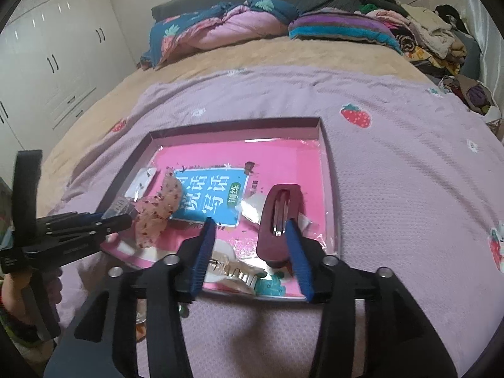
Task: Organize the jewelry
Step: 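Carry rhinestone card into tray with left tool while right tool releases maroon clip there, then lift both open tools out of the tray toward the remaining accessories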
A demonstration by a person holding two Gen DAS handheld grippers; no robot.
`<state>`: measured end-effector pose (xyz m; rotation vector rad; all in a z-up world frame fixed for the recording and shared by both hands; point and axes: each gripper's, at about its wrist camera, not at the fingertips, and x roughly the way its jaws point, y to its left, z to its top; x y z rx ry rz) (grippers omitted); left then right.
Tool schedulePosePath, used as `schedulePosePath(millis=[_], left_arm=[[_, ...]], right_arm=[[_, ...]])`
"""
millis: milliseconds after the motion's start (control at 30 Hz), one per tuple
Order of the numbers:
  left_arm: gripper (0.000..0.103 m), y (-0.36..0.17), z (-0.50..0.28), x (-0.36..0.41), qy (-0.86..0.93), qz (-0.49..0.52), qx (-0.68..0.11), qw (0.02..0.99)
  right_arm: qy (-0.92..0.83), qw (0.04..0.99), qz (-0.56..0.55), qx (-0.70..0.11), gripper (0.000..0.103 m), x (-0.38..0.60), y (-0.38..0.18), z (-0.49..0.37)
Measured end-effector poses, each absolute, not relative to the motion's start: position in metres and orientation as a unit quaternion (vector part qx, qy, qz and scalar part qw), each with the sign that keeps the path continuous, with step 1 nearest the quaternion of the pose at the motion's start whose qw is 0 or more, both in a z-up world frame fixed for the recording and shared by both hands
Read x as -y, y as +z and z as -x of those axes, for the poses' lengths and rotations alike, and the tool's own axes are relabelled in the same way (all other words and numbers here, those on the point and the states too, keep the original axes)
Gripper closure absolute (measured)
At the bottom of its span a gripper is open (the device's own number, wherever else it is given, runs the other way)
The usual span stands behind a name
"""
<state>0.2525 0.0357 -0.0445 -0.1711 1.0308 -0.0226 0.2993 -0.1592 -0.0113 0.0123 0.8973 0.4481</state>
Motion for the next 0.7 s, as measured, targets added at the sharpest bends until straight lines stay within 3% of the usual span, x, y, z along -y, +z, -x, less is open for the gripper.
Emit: schedulePosePath(millis=[100, 200, 433, 500, 700], left_arm=[[0.077, -0.041, -0.250, -0.035, -0.010, 0.084, -0.490, 0.867], [0.057, -0.034, -0.246, -0.035, -0.005, 0.085, -0.483, 0.871], [0.039, -0.010, -0.234, -0.036, -0.002, 0.088, -0.463, 0.882], [0.031, -0.003, -0.230, -0.035, -0.003, 0.090, -0.457, 0.885], [0.011, 0.024, -0.214, -0.035, -0.001, 0.094, -0.436, 0.895]], right_arm=[[0.214, 0.882, -0.009, -0.419, 0.045, 0.165, -0.001, -0.290], [0.216, 0.887, -0.012, -0.408, 0.034, 0.170, 0.009, -0.280], [0.216, 0.896, -0.015, -0.388, 0.031, 0.176, 0.030, -0.260], [0.216, 0.899, -0.020, -0.382, 0.019, 0.179, 0.036, -0.255], [0.218, 0.906, -0.033, -0.362, 0.018, 0.186, 0.055, -0.240]])
